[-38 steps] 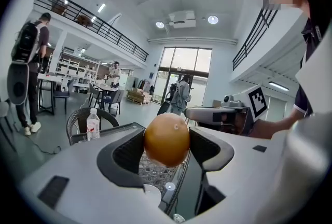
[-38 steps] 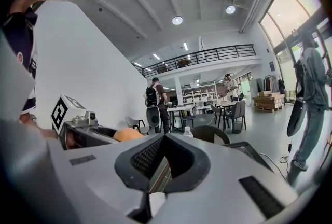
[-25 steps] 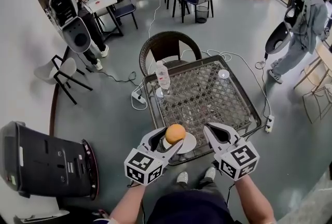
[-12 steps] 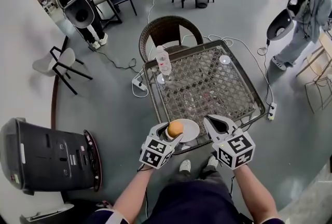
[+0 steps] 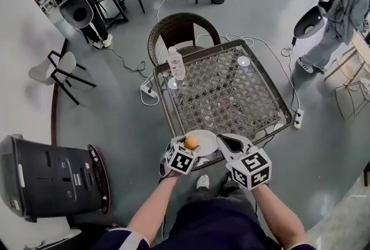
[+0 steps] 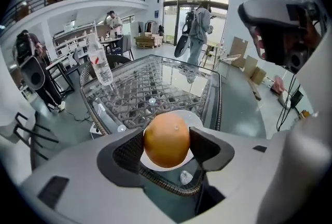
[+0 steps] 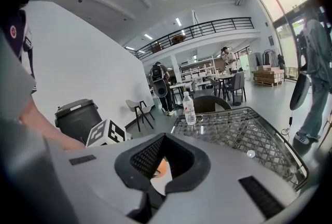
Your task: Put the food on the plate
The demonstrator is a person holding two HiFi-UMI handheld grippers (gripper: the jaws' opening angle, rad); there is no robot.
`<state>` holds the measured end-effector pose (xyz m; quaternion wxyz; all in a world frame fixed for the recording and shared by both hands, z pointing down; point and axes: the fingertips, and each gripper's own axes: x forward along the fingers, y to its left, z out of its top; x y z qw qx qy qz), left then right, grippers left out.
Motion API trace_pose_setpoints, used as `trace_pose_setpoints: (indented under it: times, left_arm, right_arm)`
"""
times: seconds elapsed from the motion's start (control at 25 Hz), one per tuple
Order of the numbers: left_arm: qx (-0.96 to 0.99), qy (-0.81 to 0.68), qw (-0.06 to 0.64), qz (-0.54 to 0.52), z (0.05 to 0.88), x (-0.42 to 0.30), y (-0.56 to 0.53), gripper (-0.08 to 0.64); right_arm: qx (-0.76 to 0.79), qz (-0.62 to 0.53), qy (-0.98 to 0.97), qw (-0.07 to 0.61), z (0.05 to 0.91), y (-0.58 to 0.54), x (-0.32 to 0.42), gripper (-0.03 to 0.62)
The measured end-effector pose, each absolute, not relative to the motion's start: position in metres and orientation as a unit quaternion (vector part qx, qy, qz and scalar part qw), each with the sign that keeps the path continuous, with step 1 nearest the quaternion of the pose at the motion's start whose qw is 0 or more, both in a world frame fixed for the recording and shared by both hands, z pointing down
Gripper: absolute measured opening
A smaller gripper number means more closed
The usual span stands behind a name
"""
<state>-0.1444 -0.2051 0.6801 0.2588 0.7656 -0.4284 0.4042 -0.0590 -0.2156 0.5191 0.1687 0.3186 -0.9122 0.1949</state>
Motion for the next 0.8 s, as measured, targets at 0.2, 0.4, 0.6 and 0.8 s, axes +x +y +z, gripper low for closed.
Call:
trace_pose_setpoints:
  times: [0.2, 0.4, 0.6, 0.8]
  left_arm:
    - [0.755, -0.432, 0.239, 0.432, 0.699, -0.137, -0.208, 0.268]
    - [0.751, -0.43, 0.224, 0.448, 0.71, -0.125, -0.212, 0.268]
    - [0.751, -0.426, 0.209, 0.459, 0.711, -0.114, -0.214, 0.268]
    - [0.749, -0.431, 0.188, 0.467, 0.712, -0.103, -0.221, 0.268]
  right_arm:
    - [0.327, 0.197, -0.908, 0.172, 0.521, -0.216, -0.05, 0.006]
    - [0.341, 0.203, -0.902, 0.171, 0.523, -0.22, -0.033, 0.006]
    - [0.352, 0.208, -0.897, 0.169, 0.521, -0.218, -0.021, 0.006]
    - [0.362, 0.208, -0.893, 0.165, 0.519, -0.219, -0.011, 0.006]
